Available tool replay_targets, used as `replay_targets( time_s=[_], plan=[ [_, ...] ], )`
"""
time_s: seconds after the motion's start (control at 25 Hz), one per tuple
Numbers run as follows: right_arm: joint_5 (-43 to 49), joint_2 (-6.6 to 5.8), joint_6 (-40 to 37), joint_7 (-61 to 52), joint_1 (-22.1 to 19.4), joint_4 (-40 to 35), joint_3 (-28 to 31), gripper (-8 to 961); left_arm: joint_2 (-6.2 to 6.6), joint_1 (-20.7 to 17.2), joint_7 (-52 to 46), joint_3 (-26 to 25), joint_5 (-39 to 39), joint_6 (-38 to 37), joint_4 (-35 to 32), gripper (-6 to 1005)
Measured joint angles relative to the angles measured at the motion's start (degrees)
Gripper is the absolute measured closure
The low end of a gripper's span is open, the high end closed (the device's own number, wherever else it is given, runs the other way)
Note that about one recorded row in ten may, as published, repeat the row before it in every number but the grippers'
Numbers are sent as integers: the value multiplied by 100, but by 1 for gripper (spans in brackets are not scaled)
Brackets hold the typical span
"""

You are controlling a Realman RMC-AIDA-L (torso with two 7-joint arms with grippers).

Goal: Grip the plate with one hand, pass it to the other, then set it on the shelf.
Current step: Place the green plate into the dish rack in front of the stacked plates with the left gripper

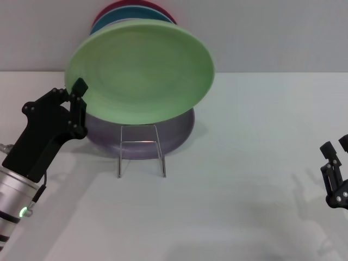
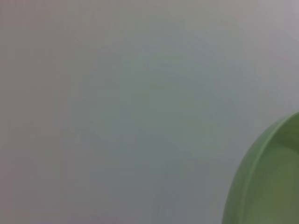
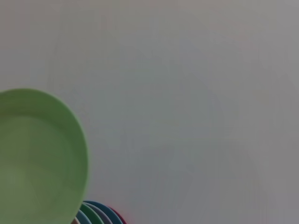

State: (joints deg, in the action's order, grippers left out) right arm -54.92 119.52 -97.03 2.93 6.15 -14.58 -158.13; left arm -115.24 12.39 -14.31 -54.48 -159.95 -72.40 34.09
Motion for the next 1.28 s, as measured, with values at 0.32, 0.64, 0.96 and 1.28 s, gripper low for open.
replay_targets(
  time_s=[0.32, 0.64, 0.96, 1.28],
  plan=[
    [-2, 10, 0, 3, -8, 0, 17, 660, 2, 90, -220, -169, -267, -116, -448, 884],
    [-1, 10, -25, 6, -9, -17, 20, 660, -48, 329, -190, -167, -307, -523, -1199, 873],
    [28, 10, -36, 6, -9, -36, 20, 661, -175, 570, -123, -183, -306, -583, -1828, 861],
    [43, 9, -37, 6, -9, -54, -7, 661, -250, 651, -62, -123, -303, -589, -2167, 850]
  ],
)
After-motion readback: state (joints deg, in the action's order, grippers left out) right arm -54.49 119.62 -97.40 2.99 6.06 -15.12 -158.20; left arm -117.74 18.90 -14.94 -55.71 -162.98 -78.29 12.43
